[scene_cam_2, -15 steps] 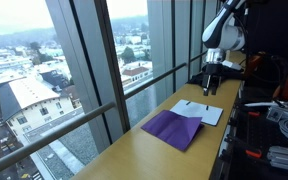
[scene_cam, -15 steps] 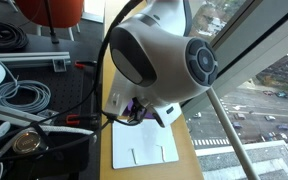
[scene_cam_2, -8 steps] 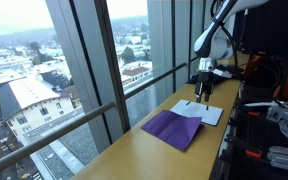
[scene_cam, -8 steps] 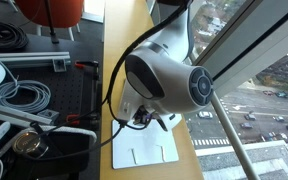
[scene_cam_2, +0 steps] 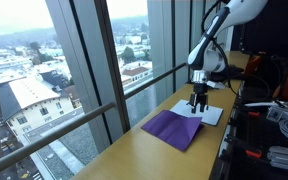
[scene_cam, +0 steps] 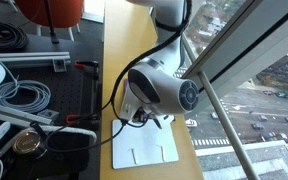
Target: Open the folder on the towel
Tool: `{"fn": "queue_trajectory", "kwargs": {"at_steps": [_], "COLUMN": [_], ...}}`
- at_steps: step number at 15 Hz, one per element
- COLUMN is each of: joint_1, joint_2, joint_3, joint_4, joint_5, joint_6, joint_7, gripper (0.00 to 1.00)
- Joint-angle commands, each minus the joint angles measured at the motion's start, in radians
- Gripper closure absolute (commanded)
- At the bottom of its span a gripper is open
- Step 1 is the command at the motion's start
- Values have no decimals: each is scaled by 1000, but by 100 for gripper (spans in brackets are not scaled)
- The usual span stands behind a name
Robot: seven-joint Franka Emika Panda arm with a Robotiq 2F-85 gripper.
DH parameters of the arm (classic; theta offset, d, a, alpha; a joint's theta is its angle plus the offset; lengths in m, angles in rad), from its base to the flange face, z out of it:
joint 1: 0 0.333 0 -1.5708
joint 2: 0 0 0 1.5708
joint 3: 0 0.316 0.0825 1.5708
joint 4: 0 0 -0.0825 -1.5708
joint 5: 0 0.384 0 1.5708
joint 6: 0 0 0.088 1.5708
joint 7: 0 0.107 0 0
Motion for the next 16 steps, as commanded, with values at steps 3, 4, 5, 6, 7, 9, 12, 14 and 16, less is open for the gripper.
{"fn": "queue_trajectory", "kwargs": {"at_steps": [3,4,5,6,7,9,12,14,16], "joint_1": [-37,-40,-44,-47,-52,-61,-75,-84,-91], "joint_2": [76,83,89,94,97,102,105,106,108], "joint_3": [52,57,61,66,71,79,89,96,103], "joint_4": [39,42,44,46,47,49,52,50,49], "joint_5": [-13,-12,-12,-10,-8,-5,1,4,5], "joint_6": [44,46,47,48,49,50,52,57,63], "joint_7": [25,27,27,28,27,26,24,22,22], "gripper": [0,0,0,0,0,0,13,35,49]}}
